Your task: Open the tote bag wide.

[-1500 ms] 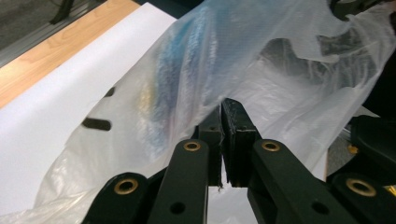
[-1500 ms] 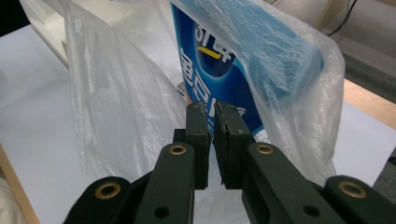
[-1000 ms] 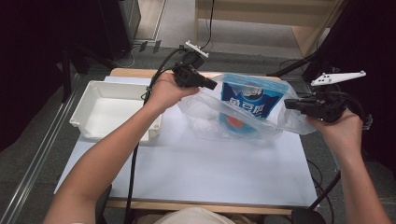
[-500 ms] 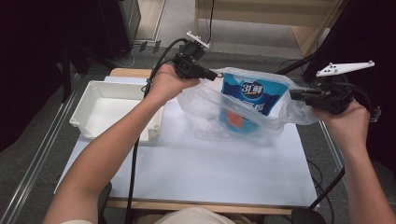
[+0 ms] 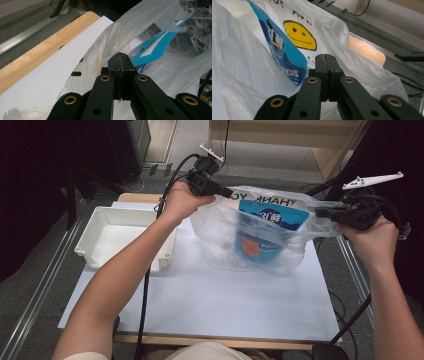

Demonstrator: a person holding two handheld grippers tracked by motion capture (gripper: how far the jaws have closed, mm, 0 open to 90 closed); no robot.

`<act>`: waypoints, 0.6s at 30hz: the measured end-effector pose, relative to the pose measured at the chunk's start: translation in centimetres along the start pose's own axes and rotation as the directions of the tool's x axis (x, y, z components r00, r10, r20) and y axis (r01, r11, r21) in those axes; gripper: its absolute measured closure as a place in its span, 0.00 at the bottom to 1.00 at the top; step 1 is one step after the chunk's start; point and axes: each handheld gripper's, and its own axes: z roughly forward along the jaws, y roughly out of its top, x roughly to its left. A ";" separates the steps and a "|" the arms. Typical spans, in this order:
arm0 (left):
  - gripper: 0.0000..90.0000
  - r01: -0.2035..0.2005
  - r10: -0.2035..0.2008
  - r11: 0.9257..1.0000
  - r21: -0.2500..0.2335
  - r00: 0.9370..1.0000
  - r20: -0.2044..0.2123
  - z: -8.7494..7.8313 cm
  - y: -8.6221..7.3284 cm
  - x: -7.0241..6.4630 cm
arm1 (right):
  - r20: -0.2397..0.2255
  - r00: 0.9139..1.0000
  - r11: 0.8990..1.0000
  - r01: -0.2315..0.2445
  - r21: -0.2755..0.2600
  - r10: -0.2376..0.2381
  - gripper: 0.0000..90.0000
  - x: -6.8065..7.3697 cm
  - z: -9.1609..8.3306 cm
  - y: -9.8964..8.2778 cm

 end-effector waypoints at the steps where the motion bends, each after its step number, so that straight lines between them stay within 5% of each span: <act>1: 1.00 0.003 -0.003 1.000 -0.002 1.000 0.001 0.2 -0.1 0.2 | -0.002 1.000 1.000 -0.006 0.003 0.006 1.00 -0.2 0.2 -0.1; 18: 0.99 0.061 -0.062 0.998 0.007 0.997 0.047 2.4 -2.1 1.5 | -0.089 0.993 0.997 -0.073 0.015 0.074 1.00 -1.3 2.7 -2.1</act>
